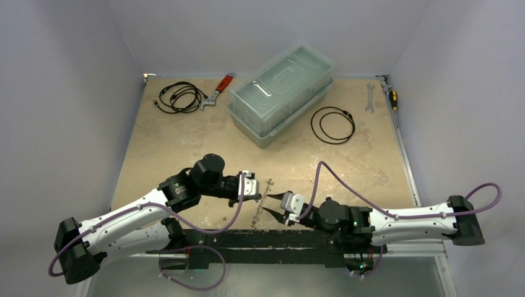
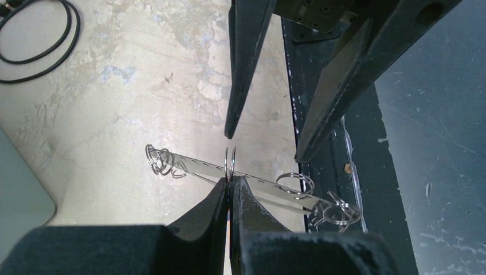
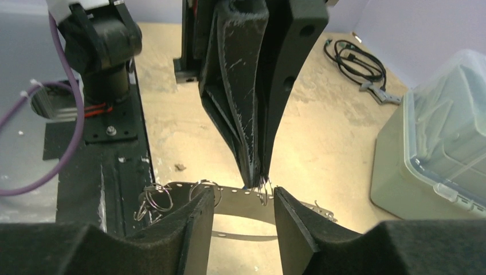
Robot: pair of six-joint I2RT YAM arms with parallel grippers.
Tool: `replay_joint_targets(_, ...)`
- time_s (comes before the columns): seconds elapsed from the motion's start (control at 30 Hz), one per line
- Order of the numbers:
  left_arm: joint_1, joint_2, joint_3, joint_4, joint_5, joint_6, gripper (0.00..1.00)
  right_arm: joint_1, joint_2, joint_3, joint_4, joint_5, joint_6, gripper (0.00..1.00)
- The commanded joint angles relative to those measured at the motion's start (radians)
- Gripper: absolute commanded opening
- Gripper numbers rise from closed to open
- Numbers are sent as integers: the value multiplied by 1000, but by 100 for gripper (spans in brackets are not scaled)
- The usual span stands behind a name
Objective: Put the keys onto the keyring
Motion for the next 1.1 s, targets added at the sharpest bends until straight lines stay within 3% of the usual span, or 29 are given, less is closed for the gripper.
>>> replay_joint_targets(0.0,2,-8,54,-24,-1,46,0,2,2,49,9,29,-12,42)
replay_joint_targets(1.07,1,34,53,-28,138,43,0,-4,94,66,25,48,-41,30)
